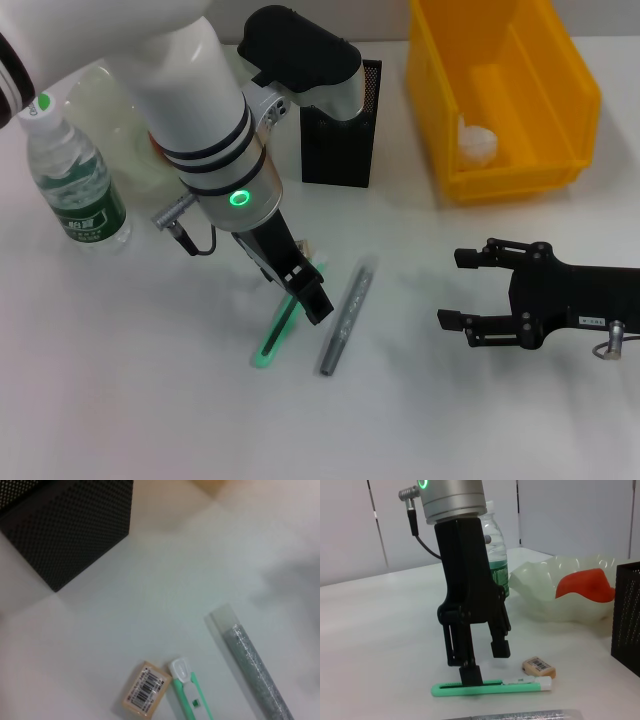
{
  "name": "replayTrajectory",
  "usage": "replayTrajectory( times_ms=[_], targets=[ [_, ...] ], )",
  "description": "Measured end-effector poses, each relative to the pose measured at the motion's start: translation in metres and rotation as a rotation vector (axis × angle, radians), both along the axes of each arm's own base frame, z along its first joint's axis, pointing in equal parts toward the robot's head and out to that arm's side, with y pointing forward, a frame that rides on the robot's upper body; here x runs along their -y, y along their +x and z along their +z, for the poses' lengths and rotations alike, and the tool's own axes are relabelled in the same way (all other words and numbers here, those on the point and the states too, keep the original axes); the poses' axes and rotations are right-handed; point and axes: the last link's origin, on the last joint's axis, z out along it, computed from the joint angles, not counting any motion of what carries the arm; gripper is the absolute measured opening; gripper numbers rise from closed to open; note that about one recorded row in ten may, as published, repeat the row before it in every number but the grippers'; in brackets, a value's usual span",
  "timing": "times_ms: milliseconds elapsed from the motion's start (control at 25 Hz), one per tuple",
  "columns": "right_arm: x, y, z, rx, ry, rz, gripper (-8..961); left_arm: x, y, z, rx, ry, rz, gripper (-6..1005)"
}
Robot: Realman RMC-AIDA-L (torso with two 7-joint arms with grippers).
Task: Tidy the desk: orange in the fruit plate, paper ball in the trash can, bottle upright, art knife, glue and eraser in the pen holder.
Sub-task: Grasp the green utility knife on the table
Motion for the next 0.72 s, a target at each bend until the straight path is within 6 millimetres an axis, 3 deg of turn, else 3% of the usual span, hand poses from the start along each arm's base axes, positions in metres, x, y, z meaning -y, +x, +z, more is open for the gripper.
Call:
replayTrajectory(
  times_ms=[720],
  targets=[
    [-0.0015, -0.0013, 0.0012, -0.005, 0.007, 0.004, 816, -0.0030, 0.0001, -0.0007, 0.004, 0.015, -0.015, 797]
  ],
)
